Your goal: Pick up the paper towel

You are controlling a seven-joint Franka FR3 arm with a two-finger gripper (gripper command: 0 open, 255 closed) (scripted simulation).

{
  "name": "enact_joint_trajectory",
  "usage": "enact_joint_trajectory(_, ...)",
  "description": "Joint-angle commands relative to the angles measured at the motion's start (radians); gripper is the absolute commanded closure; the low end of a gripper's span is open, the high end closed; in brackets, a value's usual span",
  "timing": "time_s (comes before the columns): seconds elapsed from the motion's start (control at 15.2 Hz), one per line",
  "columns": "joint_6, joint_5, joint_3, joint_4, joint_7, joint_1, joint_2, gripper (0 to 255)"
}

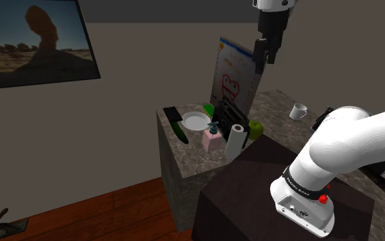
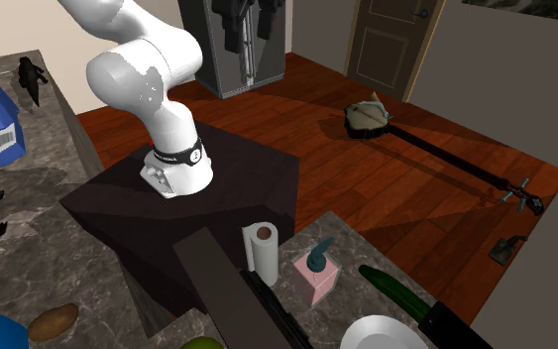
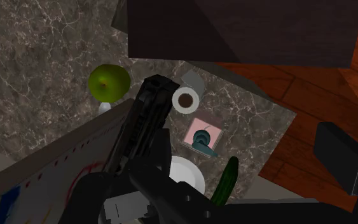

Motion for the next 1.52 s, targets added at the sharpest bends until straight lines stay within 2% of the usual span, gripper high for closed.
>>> enact_joint_trajectory(0.0,0.0,0.0,0.0,0.0,0.0,0.0,0.0,0)
enact_joint_trajectory(0.73,0.364,-0.055,-0.061,-0.253,-0.031,-0.024,0.15,0)
enact_joint_trajectory(1.06,0.547,-0.085,-0.089,-0.318,-0.039,-0.04,0.286,0)
enact_joint_trajectory(1.45,0.773,-0.123,-0.119,-0.346,-0.044,-0.062,0.504,0)
